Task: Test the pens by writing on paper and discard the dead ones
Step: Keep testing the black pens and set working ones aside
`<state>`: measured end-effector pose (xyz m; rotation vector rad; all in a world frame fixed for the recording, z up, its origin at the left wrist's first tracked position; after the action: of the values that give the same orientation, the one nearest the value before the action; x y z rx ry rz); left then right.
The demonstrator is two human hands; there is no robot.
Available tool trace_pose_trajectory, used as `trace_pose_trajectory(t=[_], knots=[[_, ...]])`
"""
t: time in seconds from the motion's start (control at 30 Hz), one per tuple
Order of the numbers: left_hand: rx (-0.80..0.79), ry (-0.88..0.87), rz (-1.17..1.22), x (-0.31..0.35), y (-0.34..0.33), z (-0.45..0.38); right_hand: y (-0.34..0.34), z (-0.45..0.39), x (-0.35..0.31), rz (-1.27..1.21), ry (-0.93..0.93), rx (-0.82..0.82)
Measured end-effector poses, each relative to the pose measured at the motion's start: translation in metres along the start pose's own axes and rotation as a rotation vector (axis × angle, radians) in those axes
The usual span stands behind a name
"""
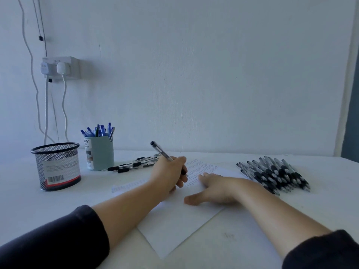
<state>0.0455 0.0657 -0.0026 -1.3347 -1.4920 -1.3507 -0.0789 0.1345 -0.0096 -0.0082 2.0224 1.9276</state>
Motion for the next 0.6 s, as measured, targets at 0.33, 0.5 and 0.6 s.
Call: trace_pose_trajectory(t=[0.33, 0.5, 0.6], knots=[[0.135, -0.040, -0.197, -0.0041, 0.0017, -0.0058, 0.0002, -0.0006, -0.0015, 0.019, 0.015, -0.009], [0.120, -0.083, -0.244, -0.0074, -0.0020, -0.0086, 0.0009, 0.0012, -0.0015, 0.026, 0.014, -0.015], [0.129, -0.096, -0.248, -0.0084, -0.0026, -0.0100, 0.0010, 0.0010, -0.0022, 0.031, 0.015, -0.013]])
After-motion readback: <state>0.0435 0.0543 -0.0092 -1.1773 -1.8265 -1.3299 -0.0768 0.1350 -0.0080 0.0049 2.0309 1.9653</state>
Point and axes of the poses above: each hand's wrist, its own z-axis away from the middle knuckle, its own y-axis out of the back of the hand, x = y × z, the point moved 2 cm from there along -z, towards the middle knuckle, and after that the axes turned 12 degrees about x, right-handed, at the moved point
